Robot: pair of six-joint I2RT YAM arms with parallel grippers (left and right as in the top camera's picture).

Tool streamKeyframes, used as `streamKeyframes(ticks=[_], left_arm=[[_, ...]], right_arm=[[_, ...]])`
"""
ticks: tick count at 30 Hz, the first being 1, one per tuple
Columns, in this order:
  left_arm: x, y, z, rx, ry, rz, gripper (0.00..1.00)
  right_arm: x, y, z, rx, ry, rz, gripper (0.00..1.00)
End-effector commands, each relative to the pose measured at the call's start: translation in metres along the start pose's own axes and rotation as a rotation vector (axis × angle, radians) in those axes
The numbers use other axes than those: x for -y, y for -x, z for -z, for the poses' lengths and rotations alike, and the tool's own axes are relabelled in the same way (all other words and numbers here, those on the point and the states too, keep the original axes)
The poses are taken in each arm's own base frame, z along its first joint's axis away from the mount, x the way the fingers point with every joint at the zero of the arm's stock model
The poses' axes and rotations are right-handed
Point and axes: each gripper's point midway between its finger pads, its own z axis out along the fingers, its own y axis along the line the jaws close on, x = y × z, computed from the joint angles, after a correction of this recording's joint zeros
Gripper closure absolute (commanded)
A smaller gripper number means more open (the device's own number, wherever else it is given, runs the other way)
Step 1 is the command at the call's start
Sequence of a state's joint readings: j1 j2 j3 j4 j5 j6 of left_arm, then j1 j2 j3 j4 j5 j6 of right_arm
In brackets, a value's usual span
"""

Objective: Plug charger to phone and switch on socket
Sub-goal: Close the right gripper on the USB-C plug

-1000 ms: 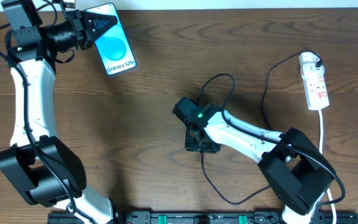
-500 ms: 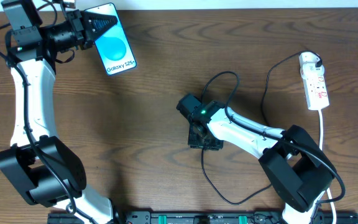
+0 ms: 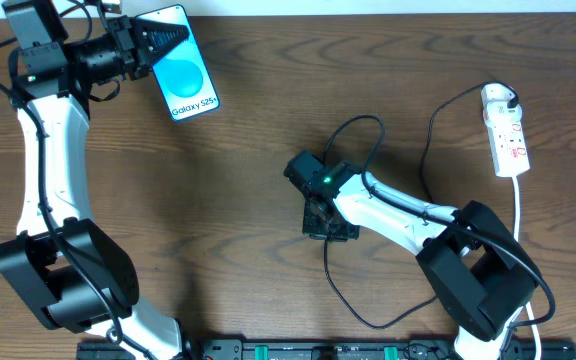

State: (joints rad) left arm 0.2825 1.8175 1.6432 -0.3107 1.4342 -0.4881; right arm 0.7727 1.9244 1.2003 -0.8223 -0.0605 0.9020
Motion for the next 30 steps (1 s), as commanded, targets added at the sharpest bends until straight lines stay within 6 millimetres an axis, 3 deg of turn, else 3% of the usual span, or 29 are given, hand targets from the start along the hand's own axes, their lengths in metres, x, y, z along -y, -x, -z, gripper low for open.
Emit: streamKeyframes(ticks=[1, 8, 16, 23, 30], left_arm=[[0.004, -0.002, 0.001, -0.008, -0.016, -0.024, 0.93], [0.004, -0.002, 0.001, -0.008, -0.016, -0.024, 0.93], [0.003, -0.002, 0.001, -0.004, -0.010, -0.024, 0.92], [0.003, -0.002, 0.001, -0.004, -0.011, -0.024, 0.93], [0.003, -0.002, 0.001, -0.004, -0.011, -0.024, 0.93]], right_arm=[[0.005, -0.002, -0.007, -0.020, -0.021, -0.006, 0.82], [0.004, -0.006, -0.007, -0.044, -0.012, -0.007, 0.99], [-0.005, -0.002, -0.001, -0.092, 0.077, -0.010, 0.99], [-0.040, 0.032, 0.031, -0.184, 0.495, 0.027, 0.99], [-0.067, 0.102, 0.091, -0.032, 0.937, 0.108, 0.99]])
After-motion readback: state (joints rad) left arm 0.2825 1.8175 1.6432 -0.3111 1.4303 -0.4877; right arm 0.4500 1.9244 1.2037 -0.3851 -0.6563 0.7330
